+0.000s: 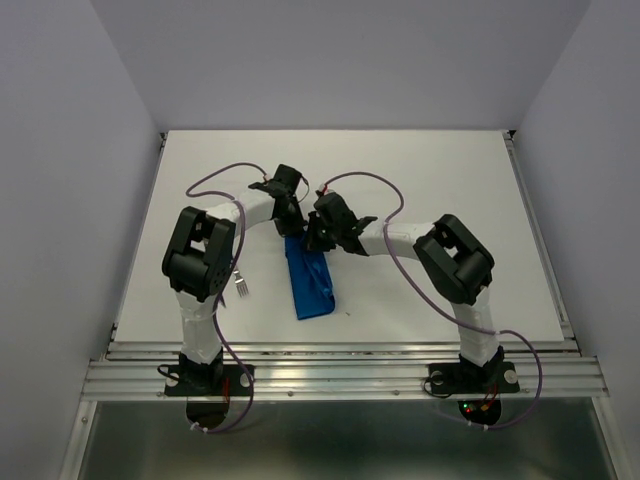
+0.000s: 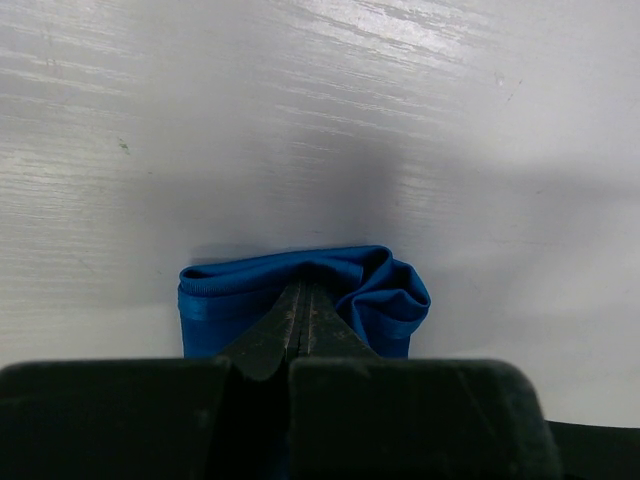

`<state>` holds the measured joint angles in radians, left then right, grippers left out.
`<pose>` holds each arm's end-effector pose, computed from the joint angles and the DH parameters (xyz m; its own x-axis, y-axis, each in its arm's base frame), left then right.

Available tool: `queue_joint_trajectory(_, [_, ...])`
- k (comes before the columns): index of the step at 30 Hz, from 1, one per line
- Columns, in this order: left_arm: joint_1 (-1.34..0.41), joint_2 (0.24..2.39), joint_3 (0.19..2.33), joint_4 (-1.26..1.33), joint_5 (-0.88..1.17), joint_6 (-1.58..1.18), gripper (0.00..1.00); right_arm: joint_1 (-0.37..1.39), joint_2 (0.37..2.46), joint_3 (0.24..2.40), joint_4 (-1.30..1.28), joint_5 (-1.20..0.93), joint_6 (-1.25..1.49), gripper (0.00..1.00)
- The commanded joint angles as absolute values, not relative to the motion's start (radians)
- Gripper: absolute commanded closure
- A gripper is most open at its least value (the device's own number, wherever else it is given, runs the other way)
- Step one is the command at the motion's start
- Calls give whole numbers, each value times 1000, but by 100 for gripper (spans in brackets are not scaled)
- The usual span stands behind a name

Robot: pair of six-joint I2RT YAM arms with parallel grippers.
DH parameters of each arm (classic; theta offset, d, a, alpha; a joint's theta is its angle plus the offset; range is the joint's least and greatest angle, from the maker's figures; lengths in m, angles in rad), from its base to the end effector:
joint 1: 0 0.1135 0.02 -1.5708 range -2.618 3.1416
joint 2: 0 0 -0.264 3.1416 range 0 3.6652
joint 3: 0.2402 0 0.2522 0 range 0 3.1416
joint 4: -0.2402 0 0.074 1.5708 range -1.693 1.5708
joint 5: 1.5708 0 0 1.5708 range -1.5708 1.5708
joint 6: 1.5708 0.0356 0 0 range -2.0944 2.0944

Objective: Fold the napkin into a case and place the utensils inside
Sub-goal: Fold the 2/3-rectangle-folded napkin at the center of the board.

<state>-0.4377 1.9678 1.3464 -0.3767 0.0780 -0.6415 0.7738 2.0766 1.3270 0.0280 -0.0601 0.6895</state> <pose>0.3752 -0.1786 0.1711 -0.8856 -0.2442 -0.3950 -0.0863 0.9223 -0.3767 0.3206 0.3162 0.1491 -0.8288 0.0780 -0.5540 -0.2625 0.8202 0.5082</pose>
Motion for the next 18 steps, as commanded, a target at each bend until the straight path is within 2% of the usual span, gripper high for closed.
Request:
queue_joint_trajectory(1, [-456, 1921, 1305, -451, 101, -634, 100, 790, 2117, 1319, 29, -37, 716, 99])
queue_joint_trajectory(9, [-439, 1809, 1336, -492, 121, -608, 100, 790, 2115, 1267, 31, -11, 736, 99])
queue_joint_trajectory(18, [-377, 1776, 1286, -494, 118, -586, 100, 790, 2097, 1246, 29, -5, 726, 99])
